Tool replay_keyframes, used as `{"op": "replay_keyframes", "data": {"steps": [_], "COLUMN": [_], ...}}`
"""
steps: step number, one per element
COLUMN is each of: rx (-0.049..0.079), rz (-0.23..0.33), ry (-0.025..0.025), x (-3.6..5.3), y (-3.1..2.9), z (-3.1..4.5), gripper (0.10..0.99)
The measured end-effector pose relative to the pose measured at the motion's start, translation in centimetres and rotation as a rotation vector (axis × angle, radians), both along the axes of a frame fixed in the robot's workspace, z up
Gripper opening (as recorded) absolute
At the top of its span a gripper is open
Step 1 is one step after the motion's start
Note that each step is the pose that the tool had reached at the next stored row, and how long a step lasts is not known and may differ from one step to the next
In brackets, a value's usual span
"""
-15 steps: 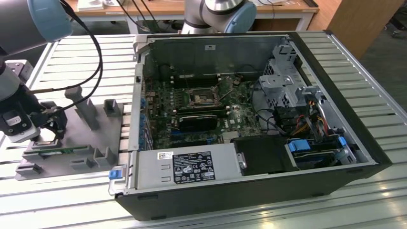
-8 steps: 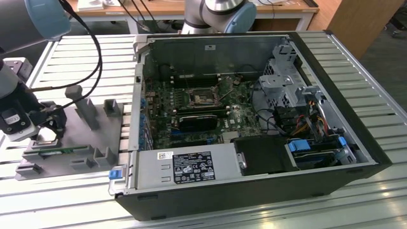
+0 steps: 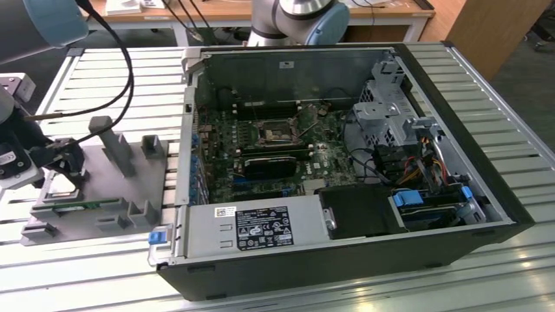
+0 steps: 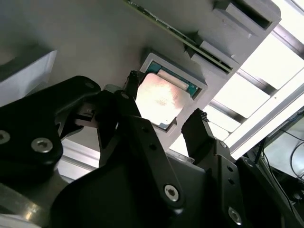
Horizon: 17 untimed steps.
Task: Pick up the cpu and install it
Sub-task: 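Pick up the cpu and move it towards the insertion slot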
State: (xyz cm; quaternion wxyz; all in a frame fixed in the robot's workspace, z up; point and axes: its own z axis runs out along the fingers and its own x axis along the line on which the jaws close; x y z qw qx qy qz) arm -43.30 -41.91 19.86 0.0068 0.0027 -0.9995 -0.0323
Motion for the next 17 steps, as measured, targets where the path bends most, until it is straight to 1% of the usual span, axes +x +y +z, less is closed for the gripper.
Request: {"op": "replay_keyframes", "data": {"steps": [3,6,12,17], "rx": [0.000,0.000,0.001,0.001], "rz": [0.000,0.000,0.007,0.009], "ry": [0.0028,0.0078,0.0067,0.0035], "x": [0.00,0.09,0.09,0.09], "y": [0.01,0.05,0.10,0.11], "z": [-0.25,-0.42,-0.65,-0.92], "gripper": [0.647,0.647,0.647,0.647]}}
